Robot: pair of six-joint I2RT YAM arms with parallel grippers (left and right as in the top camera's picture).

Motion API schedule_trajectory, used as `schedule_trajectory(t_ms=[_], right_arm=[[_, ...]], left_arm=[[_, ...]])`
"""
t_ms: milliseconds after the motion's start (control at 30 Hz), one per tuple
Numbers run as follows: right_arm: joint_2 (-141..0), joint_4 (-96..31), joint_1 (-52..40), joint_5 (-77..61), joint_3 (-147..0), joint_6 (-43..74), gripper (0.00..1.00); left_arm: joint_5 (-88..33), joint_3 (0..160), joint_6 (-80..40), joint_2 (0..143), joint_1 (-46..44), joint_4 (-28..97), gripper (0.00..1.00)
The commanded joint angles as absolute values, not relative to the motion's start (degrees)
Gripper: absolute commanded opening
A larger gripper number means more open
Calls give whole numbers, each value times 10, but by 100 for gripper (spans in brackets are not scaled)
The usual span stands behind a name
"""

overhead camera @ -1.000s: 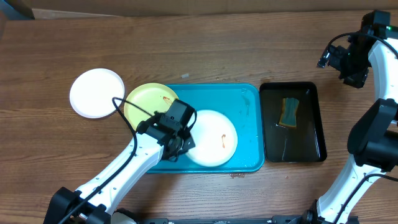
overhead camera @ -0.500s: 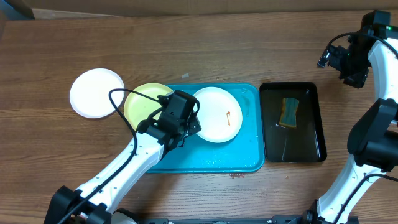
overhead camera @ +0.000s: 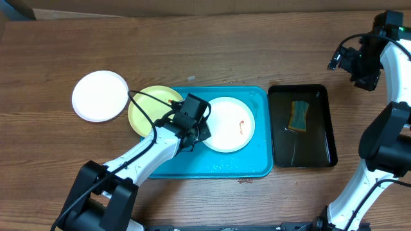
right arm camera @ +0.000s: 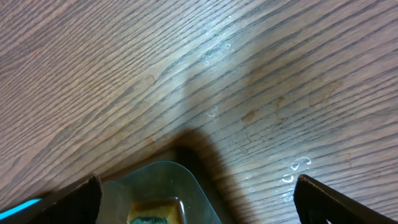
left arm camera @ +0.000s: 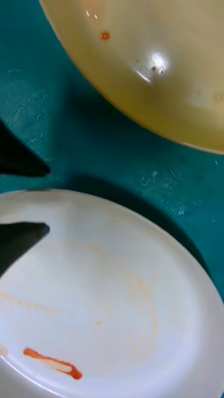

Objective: Clean dirty plates on tray and stack at the side
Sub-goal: 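Drag the lower white plate up toward the tray center with left gripper, then reach the right gripper down to the sponge in the black tray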

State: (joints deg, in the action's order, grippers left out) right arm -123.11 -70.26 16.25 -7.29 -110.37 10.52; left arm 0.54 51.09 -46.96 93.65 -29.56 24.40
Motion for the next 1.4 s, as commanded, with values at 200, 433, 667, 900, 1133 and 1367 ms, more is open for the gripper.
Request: schedule_trajectory(t_ms=[200,433,667,900,1133,1367], right_arm=[[-1216,-700,164,-76,-1114,107,100],[-1216,-700,164,-76,-1114,107,100],[-1216,-700,164,-76,-1114,107,100],[-1216,-700,164,-76,-1114,107,100],[-1216,-700,164,-76,-1114,107,100],[-1216,-700,164,-76,-1114,107,100]], left_arm=[[6,627,-346,937,-292,349,49],[6,629,-317,963,-289,371,44],[6,629,-317,1023,-282,358,43],[4,629,-335,1040,-281,344,40],[4,629,-338,1040,-281,338,47],[4,636,-336,1038,-281,341,51]])
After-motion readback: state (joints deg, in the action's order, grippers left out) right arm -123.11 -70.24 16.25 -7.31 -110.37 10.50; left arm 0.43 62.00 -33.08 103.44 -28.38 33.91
